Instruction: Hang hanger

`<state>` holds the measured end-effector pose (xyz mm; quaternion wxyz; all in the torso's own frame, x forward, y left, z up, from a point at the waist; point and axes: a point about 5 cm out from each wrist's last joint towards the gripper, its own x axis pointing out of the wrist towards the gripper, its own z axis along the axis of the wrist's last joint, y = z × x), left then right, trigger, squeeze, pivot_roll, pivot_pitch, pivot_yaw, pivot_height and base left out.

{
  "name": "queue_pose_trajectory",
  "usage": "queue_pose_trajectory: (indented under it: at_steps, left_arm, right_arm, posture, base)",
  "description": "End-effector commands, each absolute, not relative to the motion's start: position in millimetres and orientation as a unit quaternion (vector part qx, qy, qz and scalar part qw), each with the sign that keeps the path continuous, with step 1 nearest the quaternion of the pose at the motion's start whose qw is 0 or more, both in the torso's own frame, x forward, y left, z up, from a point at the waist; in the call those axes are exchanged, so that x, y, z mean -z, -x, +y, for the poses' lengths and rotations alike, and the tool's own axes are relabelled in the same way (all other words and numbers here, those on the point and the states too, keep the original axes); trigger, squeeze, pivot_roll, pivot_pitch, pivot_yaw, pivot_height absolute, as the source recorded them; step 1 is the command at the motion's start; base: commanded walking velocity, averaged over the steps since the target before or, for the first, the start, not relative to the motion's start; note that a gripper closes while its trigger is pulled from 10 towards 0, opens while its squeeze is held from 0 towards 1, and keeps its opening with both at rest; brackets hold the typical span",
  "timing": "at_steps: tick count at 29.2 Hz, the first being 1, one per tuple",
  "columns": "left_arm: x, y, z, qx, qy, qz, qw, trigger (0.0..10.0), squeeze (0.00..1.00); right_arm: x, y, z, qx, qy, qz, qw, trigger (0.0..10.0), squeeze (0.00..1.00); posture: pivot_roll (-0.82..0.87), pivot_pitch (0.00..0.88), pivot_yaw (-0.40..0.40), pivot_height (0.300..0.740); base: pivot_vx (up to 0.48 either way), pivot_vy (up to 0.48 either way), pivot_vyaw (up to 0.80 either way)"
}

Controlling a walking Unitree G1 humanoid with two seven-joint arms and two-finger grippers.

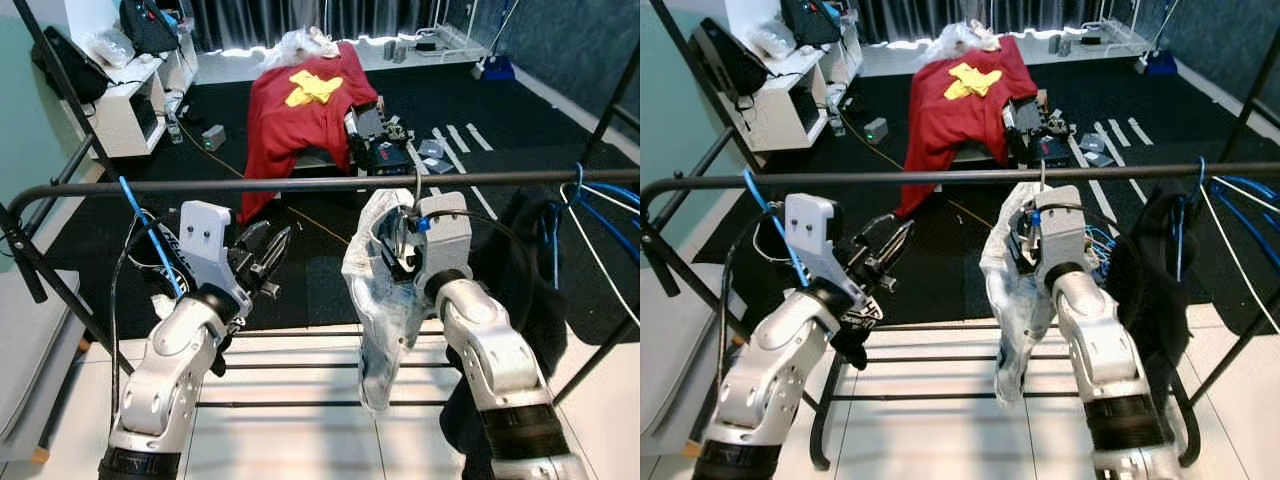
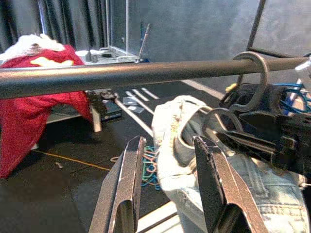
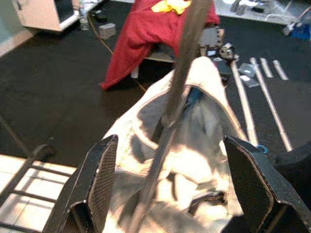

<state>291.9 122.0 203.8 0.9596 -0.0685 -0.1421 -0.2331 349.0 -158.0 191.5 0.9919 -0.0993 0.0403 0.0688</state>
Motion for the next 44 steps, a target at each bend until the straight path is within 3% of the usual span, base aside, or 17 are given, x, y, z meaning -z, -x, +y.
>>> queue_pose_trajectory:
  at_steps: [1,9,14,21,22,23,24,25,44]
  left_arm:
    - [-202,-288,124,0.245,0.068,-0.136,0.957,10.0,0.00]
    - [-203,-272,116,0.329,0.086,-0.136,0.931,10.0,0.00]
    - [-202,-246,107,0.466,0.072,-0.113,0.875,10.0,0.00]
    - [-201,-246,107,0.481,0.055,-0.107,0.869,10.0,0.00]
    - [-200,-246,106,0.481,0.054,-0.107,0.869,10.0,0.00]
    - [-200,-246,106,0.481,0.054,-0.107,0.869,10.0,0.00]
    - [-201,-246,106,0.482,0.052,-0.108,0.868,10.0,0.00]
    - [-202,-245,105,0.484,0.052,-0.109,0.867,10.0,0.00]
    - [-206,-246,106,0.493,0.040,-0.111,0.862,10.0,0.00]
  right_arm:
    - [-188,-352,-158,-0.073,0.100,0.057,0.991,10.0,0.00]
    - [-189,-357,-159,-0.077,0.107,0.071,0.989,10.0,0.00]
    - [-188,-357,-158,-0.083,0.113,0.080,0.987,10.0,0.00]
    - [-186,-359,-157,-0.093,0.112,0.090,0.985,10.0,0.00]
    - [-186,-359,-157,-0.094,0.111,0.091,0.985,8.6,0.00]
    - [-186,-359,-157,-0.094,0.111,0.091,0.985,8.6,0.00]
    - [-187,-360,-157,-0.093,0.111,0.091,0.985,3.1,0.00]
    - [-189,-361,-158,-0.093,0.110,0.090,0.985,0.0,0.00]
    - [-195,-363,-160,-0.093,0.115,0.086,0.985,0.0,0.00]
  posture:
    - [-0.13,0.049,0.036,0.740]
    - [-0.12,0.056,0.026,0.740]
    - [-0.13,0.063,0.028,0.740]
    - [-0.13,0.064,0.033,0.740]
    - [-0.13,0.064,0.033,0.740]
    - [-0.13,0.064,0.033,0.740]
    - [-0.13,0.064,0.033,0.740]
    - [-0.13,0.062,0.033,0.740]
    - [-0.13,0.055,0.040,0.740]
  base:
    - [0.000,0.000,0.00]
    - [0.000,0.000,0.00]
    - [0.000,0.000,0.00]
    - [0.000,0.000,0.00]
    - [0.000,0.000,0.00]
    - [0.000,0.000,0.00]
    - [0.000,0.000,0.00]
    - [0.000,0.000,0.00]
    - [0.000,0.000,0.00]
